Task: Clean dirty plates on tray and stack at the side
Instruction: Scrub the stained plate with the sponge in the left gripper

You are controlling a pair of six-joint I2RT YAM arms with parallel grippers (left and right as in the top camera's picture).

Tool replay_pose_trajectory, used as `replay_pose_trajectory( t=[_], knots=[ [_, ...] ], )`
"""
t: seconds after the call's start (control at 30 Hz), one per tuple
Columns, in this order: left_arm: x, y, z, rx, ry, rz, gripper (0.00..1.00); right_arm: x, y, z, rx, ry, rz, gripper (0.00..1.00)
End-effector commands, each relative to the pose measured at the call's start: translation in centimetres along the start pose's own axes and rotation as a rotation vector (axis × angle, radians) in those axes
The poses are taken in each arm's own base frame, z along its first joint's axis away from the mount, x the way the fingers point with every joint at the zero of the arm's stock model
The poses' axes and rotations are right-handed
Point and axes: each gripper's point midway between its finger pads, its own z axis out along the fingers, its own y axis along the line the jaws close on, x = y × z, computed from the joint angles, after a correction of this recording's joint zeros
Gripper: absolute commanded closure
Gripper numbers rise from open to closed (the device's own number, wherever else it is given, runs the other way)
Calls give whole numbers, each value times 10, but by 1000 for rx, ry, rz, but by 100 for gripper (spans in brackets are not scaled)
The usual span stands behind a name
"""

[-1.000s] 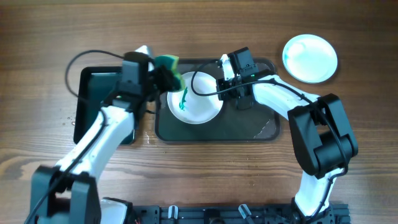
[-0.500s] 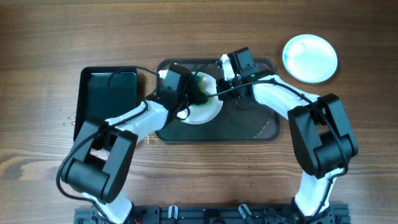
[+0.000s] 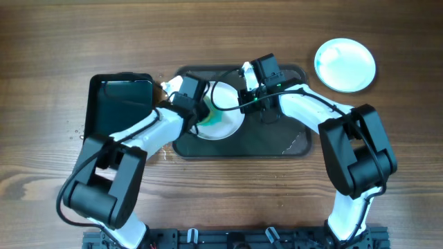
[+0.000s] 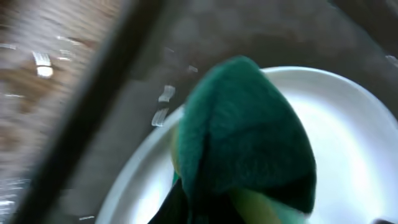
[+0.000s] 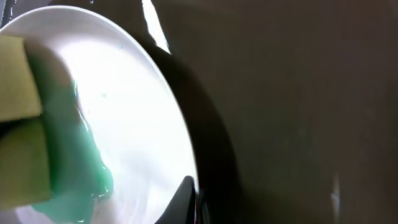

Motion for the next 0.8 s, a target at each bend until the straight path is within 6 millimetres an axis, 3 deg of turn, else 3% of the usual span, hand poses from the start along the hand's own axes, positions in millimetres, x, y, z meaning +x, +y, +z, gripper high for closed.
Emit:
replay_pose_trajectory(
  t=[0.0,0.17,0.23,0.3,0.53,0.77],
  knots=[
    [-30,21,-13,-59,-83,2,96,21,-13,11,37,59,11,96],
    [-34,-36,-35,219,-45,-11,96,20,-13,11,37,56,11,95],
    [-24,-55,-38,315,14,1,96,19,-13,11,36,53,10,95],
    [-9,-61,-32,331,69,-8,96,19,-13,11,36,51,10,95],
    [37,-50,5,242,177,48,96,18,-13,11,36,47,8,94],
    [23,1,12,13,103,42,96,18,-13,11,36,48,8,96]
  ],
)
